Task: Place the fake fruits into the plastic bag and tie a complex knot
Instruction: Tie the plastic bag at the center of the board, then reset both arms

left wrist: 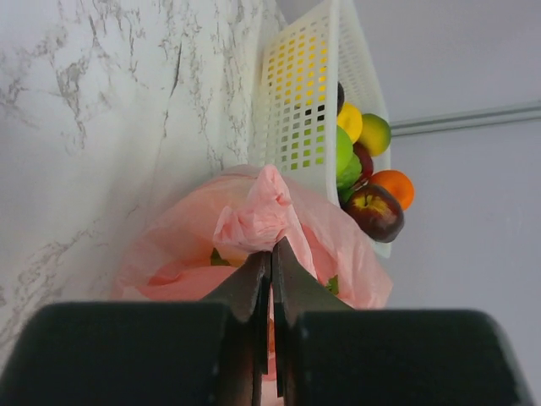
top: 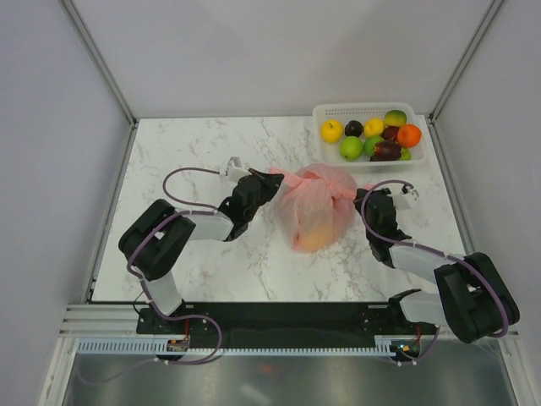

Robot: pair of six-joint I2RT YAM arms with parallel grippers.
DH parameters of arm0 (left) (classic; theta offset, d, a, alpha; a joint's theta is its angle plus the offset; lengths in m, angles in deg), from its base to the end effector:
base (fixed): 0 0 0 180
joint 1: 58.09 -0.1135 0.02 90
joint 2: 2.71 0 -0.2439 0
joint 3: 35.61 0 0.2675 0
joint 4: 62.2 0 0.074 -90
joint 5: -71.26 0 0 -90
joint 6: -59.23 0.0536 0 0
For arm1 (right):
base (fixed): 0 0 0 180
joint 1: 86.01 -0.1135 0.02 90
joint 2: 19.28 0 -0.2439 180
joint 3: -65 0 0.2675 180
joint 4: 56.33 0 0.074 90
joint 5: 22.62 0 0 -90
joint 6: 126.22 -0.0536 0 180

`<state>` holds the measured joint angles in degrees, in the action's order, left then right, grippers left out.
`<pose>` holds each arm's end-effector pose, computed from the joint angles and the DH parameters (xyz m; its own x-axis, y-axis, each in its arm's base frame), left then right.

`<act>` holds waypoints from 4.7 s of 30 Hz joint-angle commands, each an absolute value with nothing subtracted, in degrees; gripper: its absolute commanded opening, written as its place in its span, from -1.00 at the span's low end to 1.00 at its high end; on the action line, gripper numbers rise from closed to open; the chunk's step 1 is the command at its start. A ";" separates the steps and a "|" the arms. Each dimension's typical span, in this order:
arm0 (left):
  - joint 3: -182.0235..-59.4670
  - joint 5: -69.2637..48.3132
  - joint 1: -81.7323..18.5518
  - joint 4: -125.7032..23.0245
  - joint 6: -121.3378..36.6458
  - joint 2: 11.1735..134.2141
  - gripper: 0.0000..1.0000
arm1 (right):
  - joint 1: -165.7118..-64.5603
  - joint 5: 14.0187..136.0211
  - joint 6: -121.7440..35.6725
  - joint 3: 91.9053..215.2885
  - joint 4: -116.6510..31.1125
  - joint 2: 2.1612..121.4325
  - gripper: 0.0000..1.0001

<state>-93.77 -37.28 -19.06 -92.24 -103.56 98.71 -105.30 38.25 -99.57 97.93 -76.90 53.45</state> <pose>0.3095 -0.2290 0.1407 -0.3932 -0.8471 -0.3575 -0.0642 0.4132 -0.9084 0.2608 0.0636 0.1354 -0.0096 0.8238 -0.5668 0.3430 0.5352 0.7720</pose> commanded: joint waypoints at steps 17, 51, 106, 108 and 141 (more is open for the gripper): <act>-104.48 -35.34 -19.33 -81.32 -55.45 91.07 -0.95 | -105.35 50.70 -60.39 114.80 -66.48 53.84 -1.00; -89.00 -31.65 -38.49 -77.37 -71.74 76.75 -0.95 | -103.05 49.61 -68.04 114.50 -60.07 49.71 -1.00; -87.87 -16.75 -52.73 -53.02 -65.66 46.52 0.99 | -107.19 56.05 -58.99 118.66 -52.43 38.86 0.81; -87.60 -14.44 -52.73 -51.62 -65.66 43.44 0.99 | -107.19 55.78 -57.32 117.60 -48.05 34.61 0.79; -86.54 7.80 -52.73 -26.56 -43.60 17.94 0.94 | -107.19 55.43 -55.73 113.65 -25.52 9.55 0.71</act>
<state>-86.75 5.05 -52.79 -26.17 -46.08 17.47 -107.07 56.31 -56.12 113.25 -25.08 10.02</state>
